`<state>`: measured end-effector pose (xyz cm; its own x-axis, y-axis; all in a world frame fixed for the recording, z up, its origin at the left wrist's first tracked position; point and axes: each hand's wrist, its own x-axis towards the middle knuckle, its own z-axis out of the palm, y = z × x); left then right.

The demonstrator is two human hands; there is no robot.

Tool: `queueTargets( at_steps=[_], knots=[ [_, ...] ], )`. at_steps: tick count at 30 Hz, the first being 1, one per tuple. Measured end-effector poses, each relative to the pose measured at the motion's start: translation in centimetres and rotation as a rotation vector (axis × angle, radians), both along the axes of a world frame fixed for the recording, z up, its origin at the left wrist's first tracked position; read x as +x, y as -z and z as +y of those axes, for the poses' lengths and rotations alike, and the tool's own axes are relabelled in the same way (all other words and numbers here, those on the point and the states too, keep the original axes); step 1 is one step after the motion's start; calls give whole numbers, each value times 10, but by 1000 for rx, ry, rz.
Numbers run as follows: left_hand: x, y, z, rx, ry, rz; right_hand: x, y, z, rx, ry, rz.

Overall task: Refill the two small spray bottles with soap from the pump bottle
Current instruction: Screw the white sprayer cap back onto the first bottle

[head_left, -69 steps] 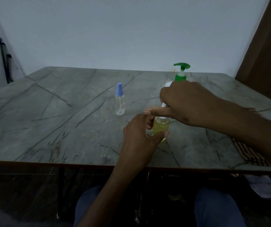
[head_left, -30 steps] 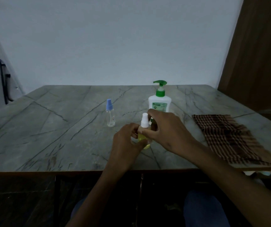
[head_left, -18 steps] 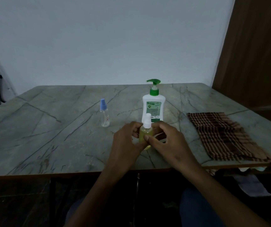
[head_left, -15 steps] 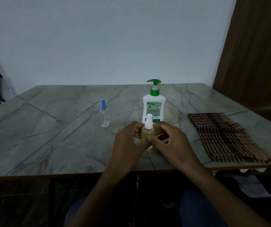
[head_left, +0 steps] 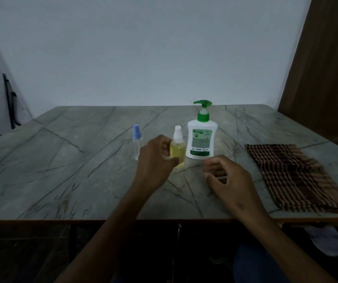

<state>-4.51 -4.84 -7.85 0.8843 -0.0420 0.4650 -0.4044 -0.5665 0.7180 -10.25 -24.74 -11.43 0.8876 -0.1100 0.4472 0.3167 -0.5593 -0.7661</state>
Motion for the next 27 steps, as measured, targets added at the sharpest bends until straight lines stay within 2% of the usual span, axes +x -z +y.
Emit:
queueTargets(
  at_steps=[12, 17, 27],
  knots=[
    [101, 2, -27, 99, -212, -4, 1, 7, -2, 69, -28, -9],
    [115, 13, -24, 60, -280, 22, 2, 9, -4, 70, -35, 0],
    [119, 23, -28, 117, -309, 2, 1, 8, -3, 36, -37, 6]
  ],
)
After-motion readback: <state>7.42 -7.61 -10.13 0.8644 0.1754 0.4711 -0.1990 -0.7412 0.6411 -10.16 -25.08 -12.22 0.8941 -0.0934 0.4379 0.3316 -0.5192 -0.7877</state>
